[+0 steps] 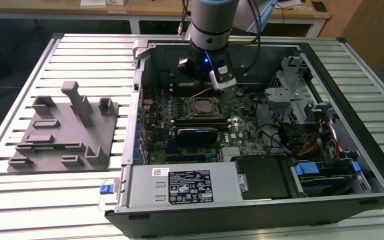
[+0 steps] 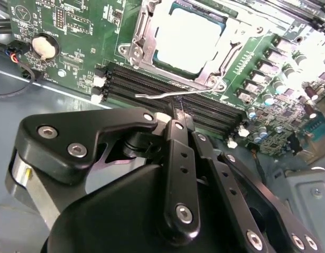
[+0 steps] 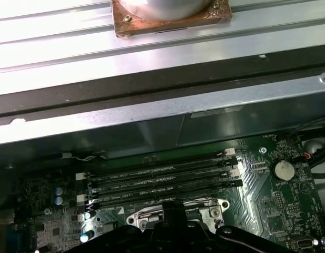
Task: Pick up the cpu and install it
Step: 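Install the first cpu locking lever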
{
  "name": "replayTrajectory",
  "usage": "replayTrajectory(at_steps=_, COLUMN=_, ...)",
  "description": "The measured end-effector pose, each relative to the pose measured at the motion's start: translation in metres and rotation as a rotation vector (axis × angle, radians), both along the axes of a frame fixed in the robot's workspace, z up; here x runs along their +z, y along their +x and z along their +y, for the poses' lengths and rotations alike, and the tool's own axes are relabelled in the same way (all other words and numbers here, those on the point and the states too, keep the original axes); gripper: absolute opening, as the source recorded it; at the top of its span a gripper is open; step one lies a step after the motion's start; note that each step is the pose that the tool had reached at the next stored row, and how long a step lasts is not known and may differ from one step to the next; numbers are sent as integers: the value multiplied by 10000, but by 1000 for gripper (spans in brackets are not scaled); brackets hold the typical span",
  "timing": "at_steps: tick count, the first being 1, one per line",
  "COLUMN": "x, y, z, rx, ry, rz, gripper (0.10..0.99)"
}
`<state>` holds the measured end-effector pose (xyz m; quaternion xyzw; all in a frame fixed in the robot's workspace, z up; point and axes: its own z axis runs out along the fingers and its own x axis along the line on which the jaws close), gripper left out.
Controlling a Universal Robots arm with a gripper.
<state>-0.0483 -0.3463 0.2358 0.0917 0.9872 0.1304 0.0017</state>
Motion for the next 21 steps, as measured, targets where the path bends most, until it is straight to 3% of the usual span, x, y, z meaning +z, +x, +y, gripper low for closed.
replayTrajectory(at_steps=13, x=-60, y=7, z=1, rx=-3, ry=-2, rz=-93, gripper=106)
replayTrajectory(at_steps=16, x=-81, y=7, z=1, rx=-2, ry=-6, rz=-211, gripper=106)
replayTrajectory(at_steps=21, x=-111, y=7, z=4, rx=-3, ry=-13, rz=-543, gripper=106)
